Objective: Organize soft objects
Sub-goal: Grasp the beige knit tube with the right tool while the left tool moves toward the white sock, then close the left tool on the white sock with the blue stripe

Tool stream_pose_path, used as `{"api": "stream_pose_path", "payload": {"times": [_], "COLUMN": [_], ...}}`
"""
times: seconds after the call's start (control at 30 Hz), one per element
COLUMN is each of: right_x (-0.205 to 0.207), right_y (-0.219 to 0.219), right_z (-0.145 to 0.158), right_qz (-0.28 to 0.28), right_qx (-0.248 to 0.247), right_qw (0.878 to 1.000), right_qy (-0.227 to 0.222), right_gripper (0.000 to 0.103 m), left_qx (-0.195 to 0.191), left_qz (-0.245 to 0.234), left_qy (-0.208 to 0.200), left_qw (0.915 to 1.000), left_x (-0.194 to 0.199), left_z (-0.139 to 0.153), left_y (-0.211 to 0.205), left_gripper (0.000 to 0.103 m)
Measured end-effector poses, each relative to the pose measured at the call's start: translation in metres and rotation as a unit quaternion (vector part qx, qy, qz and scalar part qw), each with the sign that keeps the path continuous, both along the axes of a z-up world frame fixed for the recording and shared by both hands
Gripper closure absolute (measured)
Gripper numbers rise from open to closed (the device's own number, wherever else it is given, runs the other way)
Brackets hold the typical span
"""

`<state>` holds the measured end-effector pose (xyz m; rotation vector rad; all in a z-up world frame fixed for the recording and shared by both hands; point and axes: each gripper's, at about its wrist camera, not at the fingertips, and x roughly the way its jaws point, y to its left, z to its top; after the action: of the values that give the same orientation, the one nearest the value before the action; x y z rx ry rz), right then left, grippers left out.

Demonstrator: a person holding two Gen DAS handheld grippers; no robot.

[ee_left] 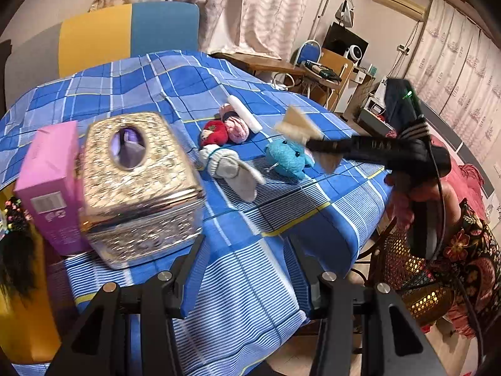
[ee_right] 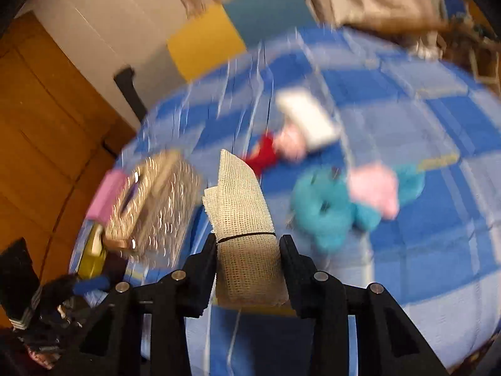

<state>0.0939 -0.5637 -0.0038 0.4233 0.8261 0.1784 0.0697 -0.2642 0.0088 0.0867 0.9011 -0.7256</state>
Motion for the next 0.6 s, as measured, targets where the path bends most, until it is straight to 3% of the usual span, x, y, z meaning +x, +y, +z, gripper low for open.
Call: {"api": "stream_pose_path", "payload": {"times": [0.07,0.2,0.3,0.4,0.47,0.6], "right_x": [-0.001,-0.012,-0.005,-0.005,-0.006,-0.01], "right_y": [-0.011,-0.025,-0.02,-0.025,-0.027,-0.034], "right_z": [-0.001,-0.015,-0.018,-0.018,-0.012,-0.005], "right_qz": [-0.017,0.0,-0.012,-0.031,-0.042,-0.057], "right_qx": [-0.003,0.044,0.022,0.047,0.036,0.04], "right_qw": [1.0,0.999,1.0,0.998,0.998,0.997], "right_qy": [-0.006,-0.013,0.003,0.003,-0.009,-0.024], "right_gripper": [0.063,0.063,0.063,0.063,0.063,0.063], "left_qx": [0.006,0.012,0.027,0.069,0.101,0.178], "left_qz": [0.011,0.016,0.031,0.05,0.067,0.114], "left_qy": [0.002,0.006,0.006,0.0,0.003,-0.002], "left_qw": [0.9999,0.9998,0.9992,0.9963,0.9926,0.9775], "left_x": [0.006,0.025,0.047,0.073,0.089,0.122], "left_z": [0.0,0.001,-0.001,-0.011,-0.022,-0.05], "left_y": [-0.011,-0.041,-0.071,-0.105,-0.12,-0.14], "left_gripper": [0.053,0.053,0.053,0.053,0.053,0.052]}}
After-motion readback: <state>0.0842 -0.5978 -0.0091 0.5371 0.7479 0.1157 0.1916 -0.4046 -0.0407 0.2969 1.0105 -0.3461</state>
